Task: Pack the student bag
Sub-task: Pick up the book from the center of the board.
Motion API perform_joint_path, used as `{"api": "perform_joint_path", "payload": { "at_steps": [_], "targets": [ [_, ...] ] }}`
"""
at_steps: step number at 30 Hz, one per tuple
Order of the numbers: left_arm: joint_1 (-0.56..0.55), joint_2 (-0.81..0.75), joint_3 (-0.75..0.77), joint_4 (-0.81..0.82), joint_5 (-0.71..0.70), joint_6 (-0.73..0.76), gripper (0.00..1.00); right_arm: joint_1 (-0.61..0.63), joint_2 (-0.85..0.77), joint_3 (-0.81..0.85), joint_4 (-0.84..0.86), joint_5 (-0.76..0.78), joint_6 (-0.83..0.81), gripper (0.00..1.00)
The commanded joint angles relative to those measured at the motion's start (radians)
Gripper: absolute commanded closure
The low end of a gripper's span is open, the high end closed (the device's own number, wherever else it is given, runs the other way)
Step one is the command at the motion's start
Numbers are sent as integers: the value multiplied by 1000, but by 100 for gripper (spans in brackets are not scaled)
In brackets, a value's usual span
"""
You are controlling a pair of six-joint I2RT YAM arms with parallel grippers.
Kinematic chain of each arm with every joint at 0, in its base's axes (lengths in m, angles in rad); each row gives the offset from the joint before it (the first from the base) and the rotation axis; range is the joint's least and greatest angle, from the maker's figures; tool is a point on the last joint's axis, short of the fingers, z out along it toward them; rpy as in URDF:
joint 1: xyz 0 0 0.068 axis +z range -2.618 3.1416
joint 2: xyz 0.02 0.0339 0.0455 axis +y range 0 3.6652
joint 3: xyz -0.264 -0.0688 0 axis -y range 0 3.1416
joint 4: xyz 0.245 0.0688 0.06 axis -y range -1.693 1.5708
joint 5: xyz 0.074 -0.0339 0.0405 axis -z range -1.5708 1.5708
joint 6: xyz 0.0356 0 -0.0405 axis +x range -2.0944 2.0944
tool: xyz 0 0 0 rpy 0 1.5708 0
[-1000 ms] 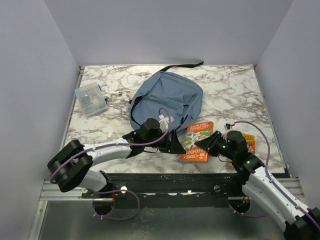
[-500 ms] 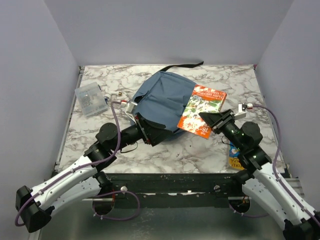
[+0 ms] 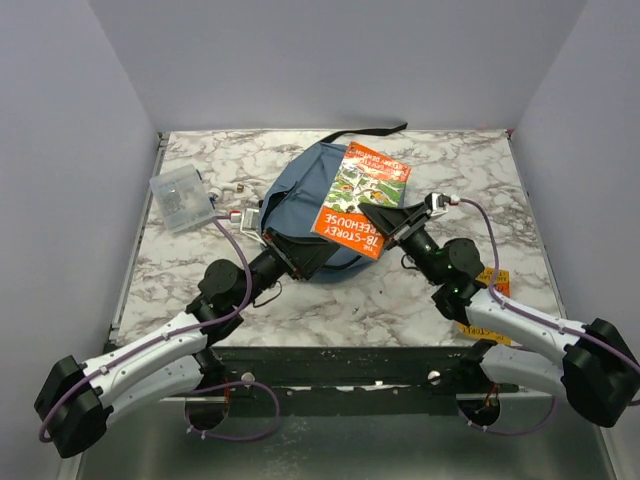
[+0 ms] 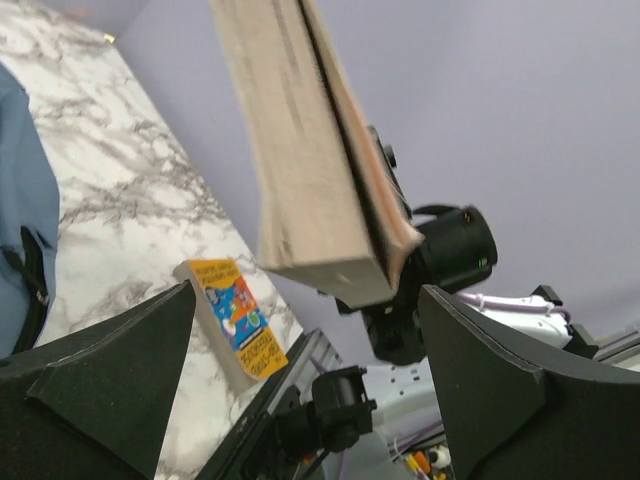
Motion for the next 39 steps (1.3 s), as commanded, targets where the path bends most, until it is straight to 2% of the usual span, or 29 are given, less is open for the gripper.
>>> {"api": "perform_joint_path", "payload": {
  "at_steps": [1, 6, 11, 14, 16, 19, 21, 24, 29, 33, 36, 37, 39],
  "targets": [
    [-7, 52, 43, 197, -47, 11, 6, 109, 46, 32, 369, 245, 14, 99],
    [-18, 101, 58, 268, -91, 2, 5, 171, 142, 76, 458, 308, 3, 99],
    [-43, 129, 57, 341, -125, 25, 7, 222, 175, 108, 466, 366, -66, 99],
    [-60, 137, 37, 369, -198, 29, 11, 260, 172, 121, 445, 410, -127, 99],
    [-65, 143, 38, 388, -235, 51, 17, 295, 174, 118, 447, 453, -161, 99],
    [-68, 172, 68, 404, -236, 74, 37, 353, 194, 104, 498, 521, -203, 99],
    [-69, 198, 90, 428, -209, 69, 43, 377, 213, 108, 524, 548, -224, 99],
    [-75, 227, 112, 454, -172, 61, 49, 391, 243, 113, 558, 559, -236, 99],
    [-90, 244, 119, 472, -160, 39, 49, 418, 272, 114, 589, 593, -274, 96],
    [-94, 240, 106, 473, -152, 35, 66, 419, 274, 112, 614, 602, -314, 92],
    [-94, 213, 77, 468, -174, 57, 87, 419, 228, 124, 493, 620, -353, 85],
    [-94, 192, 60, 460, -192, 70, 97, 419, 200, 126, 416, 640, -373, 80],
    [-94, 144, 31, 428, -232, 109, 100, 419, 117, 135, 219, 683, -402, 69]
  ]
}}
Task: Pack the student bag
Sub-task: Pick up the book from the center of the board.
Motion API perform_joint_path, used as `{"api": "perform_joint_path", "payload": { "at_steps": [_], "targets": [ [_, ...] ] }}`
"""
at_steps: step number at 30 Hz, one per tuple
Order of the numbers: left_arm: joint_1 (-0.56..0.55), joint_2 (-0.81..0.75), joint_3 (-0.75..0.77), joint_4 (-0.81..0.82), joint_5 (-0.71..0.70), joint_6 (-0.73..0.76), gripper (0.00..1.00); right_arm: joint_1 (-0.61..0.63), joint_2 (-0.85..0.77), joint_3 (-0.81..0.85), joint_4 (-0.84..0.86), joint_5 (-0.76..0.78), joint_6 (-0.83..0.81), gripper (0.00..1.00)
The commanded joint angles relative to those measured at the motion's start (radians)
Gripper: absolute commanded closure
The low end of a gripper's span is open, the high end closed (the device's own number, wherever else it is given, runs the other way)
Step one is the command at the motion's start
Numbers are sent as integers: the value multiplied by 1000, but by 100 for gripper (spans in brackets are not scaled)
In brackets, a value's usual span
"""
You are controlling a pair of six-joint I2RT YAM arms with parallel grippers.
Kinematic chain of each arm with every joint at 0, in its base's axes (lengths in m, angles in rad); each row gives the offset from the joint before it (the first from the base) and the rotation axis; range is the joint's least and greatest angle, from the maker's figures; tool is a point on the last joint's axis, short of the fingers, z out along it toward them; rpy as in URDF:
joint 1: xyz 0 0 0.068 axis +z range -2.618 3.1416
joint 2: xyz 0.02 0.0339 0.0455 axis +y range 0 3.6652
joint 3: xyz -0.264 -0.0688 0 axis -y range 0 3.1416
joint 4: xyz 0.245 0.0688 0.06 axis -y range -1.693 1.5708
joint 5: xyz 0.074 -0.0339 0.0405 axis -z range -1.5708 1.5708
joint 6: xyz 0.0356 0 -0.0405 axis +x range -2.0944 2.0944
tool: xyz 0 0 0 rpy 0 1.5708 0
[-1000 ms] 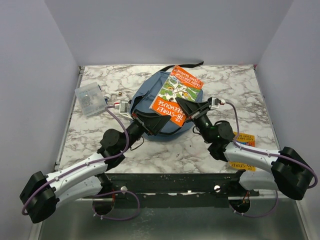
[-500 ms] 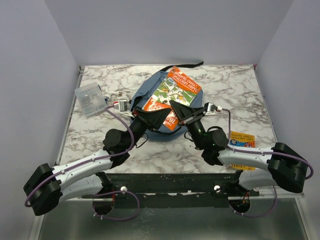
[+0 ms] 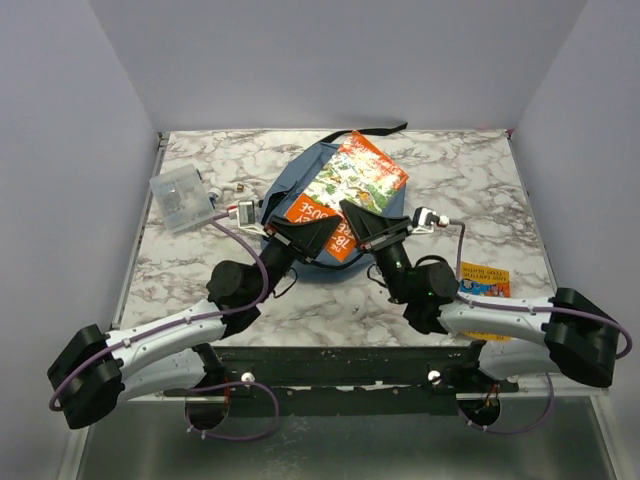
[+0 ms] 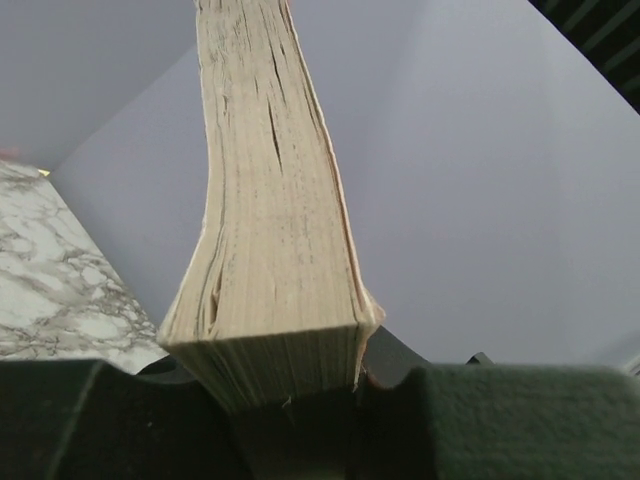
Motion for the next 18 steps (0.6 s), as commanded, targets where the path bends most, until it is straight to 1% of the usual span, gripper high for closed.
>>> {"api": "perform_joint_path", "payload": {
  "at_steps": [1, 2, 3, 4, 5, 6, 7, 9, 11, 12, 14, 15, 17, 18],
  "targets": [
    [-9, -108, -60, -27, -47, 114, 100, 9, -155, 56, -370, 119, -102, 61],
    [-7, -140, -67, -67, -72, 133, 100, 8, -192, 57, -461, 147, -61, 49],
    [-6, -172, -61, -158, -93, 142, 100, 7, -214, 32, -484, 153, -42, 38],
    [-4, -198, -46, -245, -118, 148, 100, 7, -241, 2, -448, 135, -125, 35],
    [-1, -226, -36, -331, -134, 168, 100, 7, -274, -23, -446, 120, -208, 31],
    [3, -250, -28, -387, -146, 204, 100, 6, -321, -27, -507, 118, -247, 26],
    [6, -283, -25, -445, -163, 252, 100, 6, -365, -23, -605, 125, -266, 19],
    [13, -351, -21, -549, -212, 323, 100, 6, -448, -5, -775, 131, -331, 9],
    [26, -422, 4, -692, -273, 384, 100, 6, -483, 47, -965, 126, -442, 3],
    [34, -454, 27, -770, -312, 423, 100, 5, -487, 85, -1077, 121, -486, 1],
    [45, -499, 74, -913, -400, 483, 100, 5, -479, 138, -1237, 93, -577, 1],
    [52, -514, 107, -982, -443, 500, 100, 5, -462, 157, -1287, 64, -651, 1],
    [63, -524, 175, -1150, -529, 519, 100, 5, -409, 199, -1390, -24, -794, 1],
    [68, -521, 208, -1240, -570, 516, 100, 5, -373, 227, -1460, -60, -838, 1]
  ]
}}
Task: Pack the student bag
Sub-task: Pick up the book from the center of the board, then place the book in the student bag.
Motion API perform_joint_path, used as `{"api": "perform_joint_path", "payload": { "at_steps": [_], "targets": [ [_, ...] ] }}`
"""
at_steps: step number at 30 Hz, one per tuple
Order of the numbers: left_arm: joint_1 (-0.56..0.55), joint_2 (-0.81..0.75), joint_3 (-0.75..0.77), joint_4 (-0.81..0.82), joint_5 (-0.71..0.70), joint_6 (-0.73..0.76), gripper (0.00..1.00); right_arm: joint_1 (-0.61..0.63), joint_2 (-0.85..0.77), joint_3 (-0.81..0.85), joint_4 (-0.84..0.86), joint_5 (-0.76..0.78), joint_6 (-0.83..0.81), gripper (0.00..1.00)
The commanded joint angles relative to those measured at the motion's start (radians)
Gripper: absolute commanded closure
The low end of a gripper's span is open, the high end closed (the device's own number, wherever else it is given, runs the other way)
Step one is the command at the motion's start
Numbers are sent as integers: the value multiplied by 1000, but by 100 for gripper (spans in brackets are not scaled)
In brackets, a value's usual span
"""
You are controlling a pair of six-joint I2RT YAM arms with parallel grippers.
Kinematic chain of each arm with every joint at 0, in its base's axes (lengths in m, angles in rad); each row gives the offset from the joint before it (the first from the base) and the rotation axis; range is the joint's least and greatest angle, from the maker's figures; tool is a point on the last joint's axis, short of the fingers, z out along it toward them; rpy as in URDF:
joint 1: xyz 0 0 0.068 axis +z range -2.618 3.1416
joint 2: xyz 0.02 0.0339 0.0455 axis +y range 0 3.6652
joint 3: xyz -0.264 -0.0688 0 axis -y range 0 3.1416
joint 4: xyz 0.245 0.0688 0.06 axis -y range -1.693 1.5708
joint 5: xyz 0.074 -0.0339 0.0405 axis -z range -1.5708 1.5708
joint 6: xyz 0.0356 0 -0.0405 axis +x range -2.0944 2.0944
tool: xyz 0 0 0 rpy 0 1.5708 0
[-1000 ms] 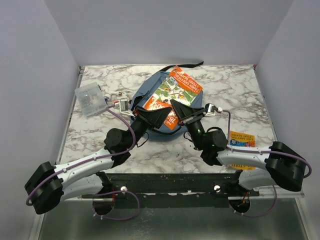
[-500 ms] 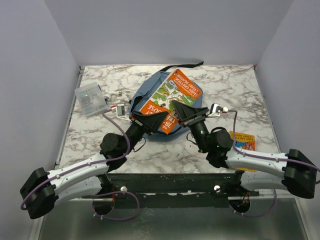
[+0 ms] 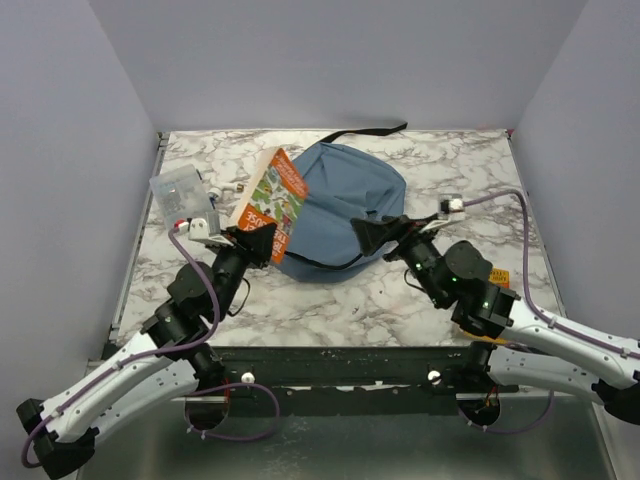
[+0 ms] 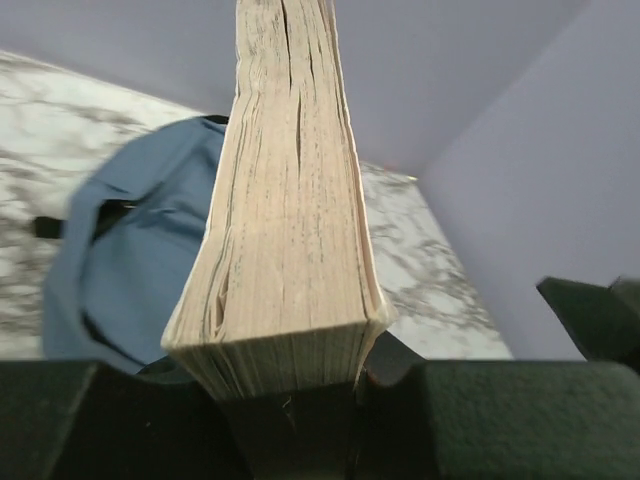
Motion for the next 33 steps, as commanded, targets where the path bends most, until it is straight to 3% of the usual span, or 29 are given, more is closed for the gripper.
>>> {"api": "perform_joint_path", "payload": {
  "at_steps": [1, 9, 15, 19, 24, 28, 33],
  "targets": [
    [30, -40, 211, -453, -290, 113, 100, 2, 128, 112, -452, -147, -357, 1],
    [49, -31, 295, -754, -362, 78, 100, 3, 456, 329, -582, -308, -565, 8],
    [53, -107, 239, -762, -365, 36, 100, 20, 680, 498, -645, -233, -627, 12],
    [53, -142, 238, -772, -310, 20, 100, 20, 811, 627, -727, -237, -662, 21],
    [56, -128, 223, -773, -330, 22, 100, 24, 925, 697, -757, -235, -665, 27],
    [56, -126, 219, -773, -307, 0, 100, 23, 973, 709, -774, -252, -686, 40],
    [58, -167, 183, -777, -258, -43, 100, 23, 988, 701, -741, -125, -655, 55]
  ]
}}
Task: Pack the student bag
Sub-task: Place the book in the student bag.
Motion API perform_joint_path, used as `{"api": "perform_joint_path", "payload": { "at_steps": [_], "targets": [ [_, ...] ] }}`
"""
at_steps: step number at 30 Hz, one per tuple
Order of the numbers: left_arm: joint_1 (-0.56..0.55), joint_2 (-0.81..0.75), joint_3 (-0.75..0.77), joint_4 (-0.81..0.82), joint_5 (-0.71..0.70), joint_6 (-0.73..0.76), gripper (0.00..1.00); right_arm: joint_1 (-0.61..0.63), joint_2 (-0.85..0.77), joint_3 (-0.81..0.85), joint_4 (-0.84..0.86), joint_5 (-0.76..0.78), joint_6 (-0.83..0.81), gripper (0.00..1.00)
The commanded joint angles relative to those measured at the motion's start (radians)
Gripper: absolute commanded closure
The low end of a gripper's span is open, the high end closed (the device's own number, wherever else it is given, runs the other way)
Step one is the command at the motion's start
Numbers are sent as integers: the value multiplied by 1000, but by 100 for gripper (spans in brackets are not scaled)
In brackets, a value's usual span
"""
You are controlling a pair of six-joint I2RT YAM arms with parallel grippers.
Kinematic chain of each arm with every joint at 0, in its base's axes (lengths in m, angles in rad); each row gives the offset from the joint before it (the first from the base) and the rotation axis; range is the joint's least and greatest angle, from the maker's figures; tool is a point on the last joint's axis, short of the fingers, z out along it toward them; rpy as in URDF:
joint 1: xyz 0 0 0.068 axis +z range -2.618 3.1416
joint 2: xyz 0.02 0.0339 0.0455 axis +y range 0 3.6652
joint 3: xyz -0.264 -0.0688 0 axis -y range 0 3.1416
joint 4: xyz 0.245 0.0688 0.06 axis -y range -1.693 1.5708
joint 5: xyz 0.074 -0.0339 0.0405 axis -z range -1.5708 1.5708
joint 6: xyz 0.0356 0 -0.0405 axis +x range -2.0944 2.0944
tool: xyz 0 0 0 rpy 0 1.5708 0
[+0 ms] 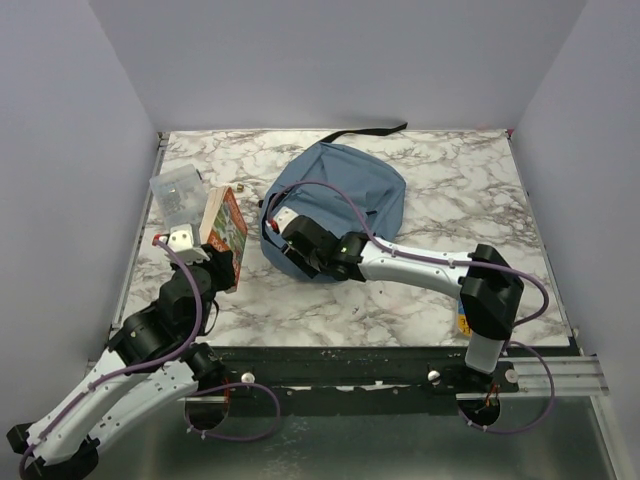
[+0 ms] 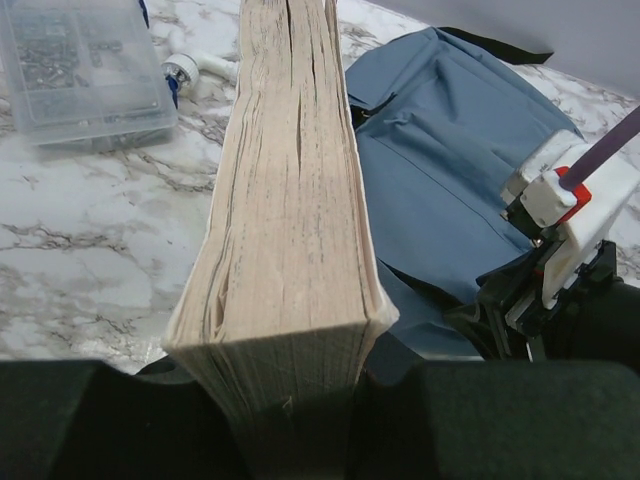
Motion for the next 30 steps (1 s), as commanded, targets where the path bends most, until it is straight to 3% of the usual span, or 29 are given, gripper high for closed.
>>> {"api": "perform_joint_path", "payload": {
  "at_steps": [1, 5, 7, 11, 14, 21, 27, 30],
  "targets": [
    [6, -52, -35, 35, 42, -62, 100, 6, -3, -5, 32, 134, 7, 56],
    [6, -68, -41, 27, 47, -101, 100, 6, -30, -43, 109, 204, 19, 57],
    [6, -71, -42, 29, 55, -119, 100, 6, -41, -85, 187, 194, -3, 63],
    [6, -66, -5, -11, 93, -157, 100, 6, -41, -65, 185, 276, 97, 99],
    [6, -74, 14, -39, 102, -213, 100, -5, -147, -144, 305, 298, 151, 99],
    [8, -17, 52, -42, 145, -258, 100, -154, -280, -166, 329, 28, 426, 100],
    [30, 43, 24, -7, 300, -345, 100, -238, -328, -244, 419, -167, 559, 100],
    [93, 54, -17, 89, 460, -375, 100, -259, -337, -250, 455, -221, 585, 99]
  ]
}}
